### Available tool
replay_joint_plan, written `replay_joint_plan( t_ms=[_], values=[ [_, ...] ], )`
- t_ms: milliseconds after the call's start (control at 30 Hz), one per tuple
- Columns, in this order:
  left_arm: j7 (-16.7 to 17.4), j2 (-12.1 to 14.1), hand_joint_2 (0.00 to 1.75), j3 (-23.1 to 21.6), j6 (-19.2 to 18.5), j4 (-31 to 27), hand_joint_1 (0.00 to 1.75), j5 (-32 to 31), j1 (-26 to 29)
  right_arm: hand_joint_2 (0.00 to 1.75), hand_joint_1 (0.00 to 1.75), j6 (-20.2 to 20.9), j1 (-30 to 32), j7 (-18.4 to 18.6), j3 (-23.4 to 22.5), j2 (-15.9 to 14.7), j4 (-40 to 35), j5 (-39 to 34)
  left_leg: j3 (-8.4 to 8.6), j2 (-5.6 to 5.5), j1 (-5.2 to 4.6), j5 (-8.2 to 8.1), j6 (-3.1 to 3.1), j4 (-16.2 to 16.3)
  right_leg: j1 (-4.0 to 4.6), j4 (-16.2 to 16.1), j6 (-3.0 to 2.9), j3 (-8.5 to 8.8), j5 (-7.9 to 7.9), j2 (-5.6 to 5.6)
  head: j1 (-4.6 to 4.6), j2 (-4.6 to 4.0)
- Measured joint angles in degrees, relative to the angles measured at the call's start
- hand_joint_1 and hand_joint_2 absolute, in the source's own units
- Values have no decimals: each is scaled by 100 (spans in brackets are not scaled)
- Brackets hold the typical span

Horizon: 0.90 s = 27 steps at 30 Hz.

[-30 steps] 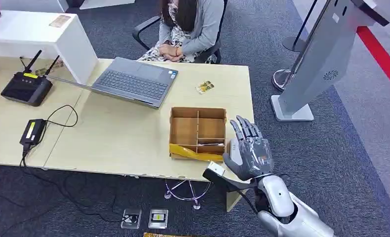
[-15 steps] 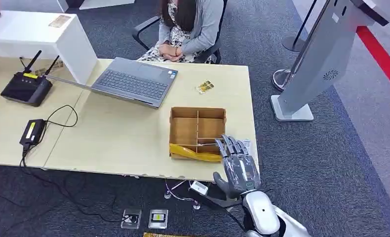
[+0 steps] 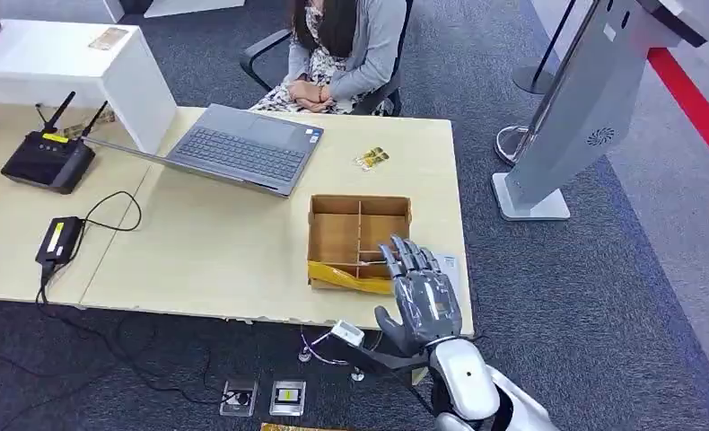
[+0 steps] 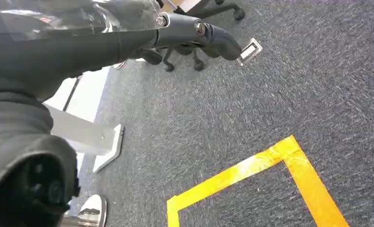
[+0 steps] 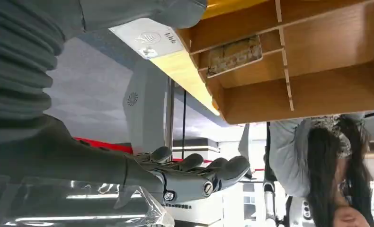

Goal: Pass the card to the sensor for recognition and then transmit it.

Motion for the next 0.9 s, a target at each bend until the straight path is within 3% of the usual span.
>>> replay_joint_plan(
  t_ms=[500,700,900],
  values=[
    [59,-135,0,0,0,-288,0,72,13,175,0,433,65,92,-275,142,-242,24,0,0,1,0,0,0,1,0,0,0,0,0,0,-2],
    [-4,-133,0,0,0,-288,0,131,12,175,0,2,79,-107,-297,317,81,122,-1,0,1,0,0,-1,1,0,-1,0,-1,0,0,-2],
    [-120,-125,0,0,0,-288,0,262,12,175,0,-169,72,-197,-306,481,455,131,-2,-1,1,0,0,-1,1,0,-1,0,-1,-2,-2,-2]
  ],
)
